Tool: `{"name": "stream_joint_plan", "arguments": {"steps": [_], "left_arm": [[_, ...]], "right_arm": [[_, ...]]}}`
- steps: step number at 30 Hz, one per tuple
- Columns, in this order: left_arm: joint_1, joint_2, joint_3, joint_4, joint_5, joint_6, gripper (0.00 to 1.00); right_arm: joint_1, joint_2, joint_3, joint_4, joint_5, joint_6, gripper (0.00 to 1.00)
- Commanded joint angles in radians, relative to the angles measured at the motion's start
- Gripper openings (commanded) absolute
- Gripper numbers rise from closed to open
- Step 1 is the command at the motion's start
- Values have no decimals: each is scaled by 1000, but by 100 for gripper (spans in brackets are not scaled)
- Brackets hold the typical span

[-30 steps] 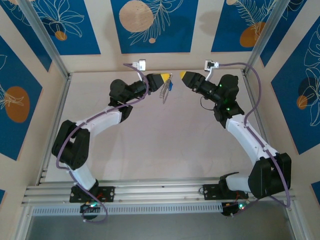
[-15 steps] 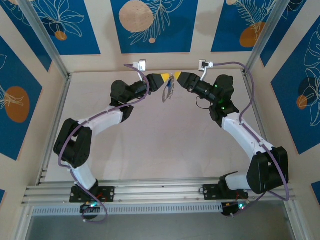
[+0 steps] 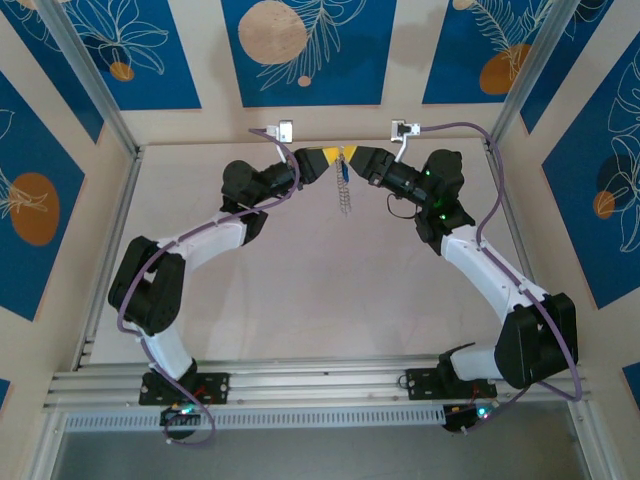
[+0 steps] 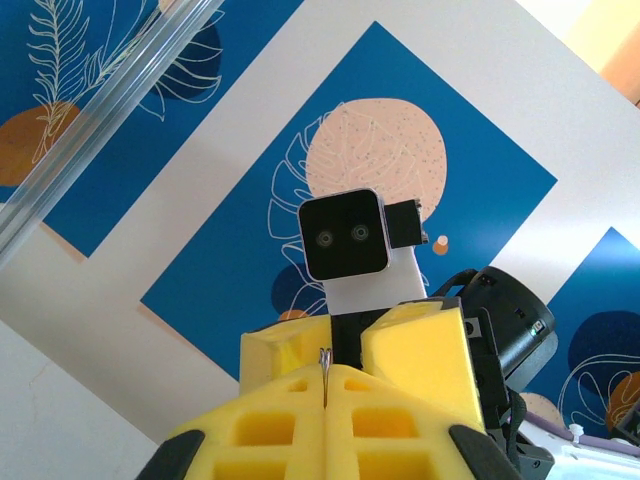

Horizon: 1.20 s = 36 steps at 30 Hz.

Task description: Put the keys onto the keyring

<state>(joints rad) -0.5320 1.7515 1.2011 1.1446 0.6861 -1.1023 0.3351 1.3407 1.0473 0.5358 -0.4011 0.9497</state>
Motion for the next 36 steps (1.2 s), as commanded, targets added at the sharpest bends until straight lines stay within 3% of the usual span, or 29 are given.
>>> {"name": "stream_joint_plan", "arguments": {"steps": [1, 8, 12, 18, 21, 27, 32, 36], "left_arm": [[7, -5, 8, 60, -9, -8, 0], [7, -7, 13, 54, -2, -6, 0], [8, -8, 12, 52, 3, -5, 0], [15, -29, 20, 13, 18, 27, 0], [35, -55, 26, -51, 42, 77, 21], [89, -94, 63, -210, 118, 177, 45], [120, -79, 158, -365, 220, 261, 55], [133, -52, 251, -524, 304, 351, 58]], "right_arm": [[13, 9, 37, 6, -14, -14, 29], [19, 22, 45, 7, -24, -14, 18], [21, 28, 56, 3, -33, -19, 1], [-10, 23, 67, -34, -53, -51, 0], [-46, 29, 103, -93, -112, -94, 0], [-118, 113, 269, -297, -369, -225, 0], [-142, 215, 430, -525, -548, -391, 0], [-150, 267, 530, -717, -594, -542, 0]]}}
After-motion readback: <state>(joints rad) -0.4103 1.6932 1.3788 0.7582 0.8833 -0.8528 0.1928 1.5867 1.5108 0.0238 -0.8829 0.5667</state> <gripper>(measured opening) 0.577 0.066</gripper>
